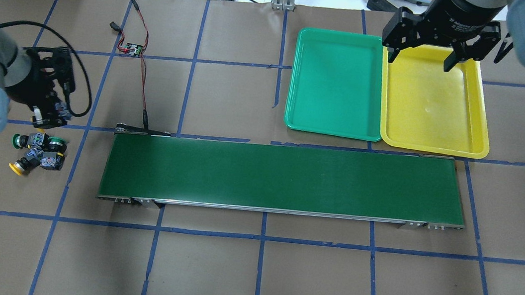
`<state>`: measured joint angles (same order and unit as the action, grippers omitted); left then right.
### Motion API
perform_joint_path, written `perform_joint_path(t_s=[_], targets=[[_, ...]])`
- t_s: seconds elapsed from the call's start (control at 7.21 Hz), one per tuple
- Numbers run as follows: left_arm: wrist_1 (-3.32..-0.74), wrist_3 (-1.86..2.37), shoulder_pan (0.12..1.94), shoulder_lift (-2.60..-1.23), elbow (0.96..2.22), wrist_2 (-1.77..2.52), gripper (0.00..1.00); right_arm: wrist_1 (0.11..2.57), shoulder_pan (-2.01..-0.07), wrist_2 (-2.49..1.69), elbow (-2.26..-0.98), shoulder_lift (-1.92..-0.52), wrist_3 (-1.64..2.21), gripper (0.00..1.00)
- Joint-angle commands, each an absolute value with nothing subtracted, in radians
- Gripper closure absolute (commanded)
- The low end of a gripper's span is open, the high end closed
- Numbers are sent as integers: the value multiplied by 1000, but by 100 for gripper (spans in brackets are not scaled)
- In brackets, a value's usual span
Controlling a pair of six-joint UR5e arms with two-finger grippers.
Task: Sort buttons by color to trays
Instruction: 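Carry the yellow-capped button onto the conveyor belt and release it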
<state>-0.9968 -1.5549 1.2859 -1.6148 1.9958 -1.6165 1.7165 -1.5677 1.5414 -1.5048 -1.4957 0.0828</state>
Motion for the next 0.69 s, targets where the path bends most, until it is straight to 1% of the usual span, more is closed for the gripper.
perform_joint_path(t_s=[0.0, 0.28, 0.42, 0.55], targets=[[-1011, -1499, 1593, -1586, 2043, -1623, 100, 1717, -1568, 1542, -1505, -1496, 83, 0], [-842, -1505, 1612, -1534, 2236, -1611, 100, 1717, -1568, 1542, -1505, -1496, 83, 0], [-836, -1576, 1600, -1529, 2246, -1612, 100, 1717, -1568, 1542, -1505, -1496, 83, 0], [-847, -1657, 1608, -1557, 2197, -1615, 100, 1717, -1568, 1542, -1505, -1496, 83, 0]])
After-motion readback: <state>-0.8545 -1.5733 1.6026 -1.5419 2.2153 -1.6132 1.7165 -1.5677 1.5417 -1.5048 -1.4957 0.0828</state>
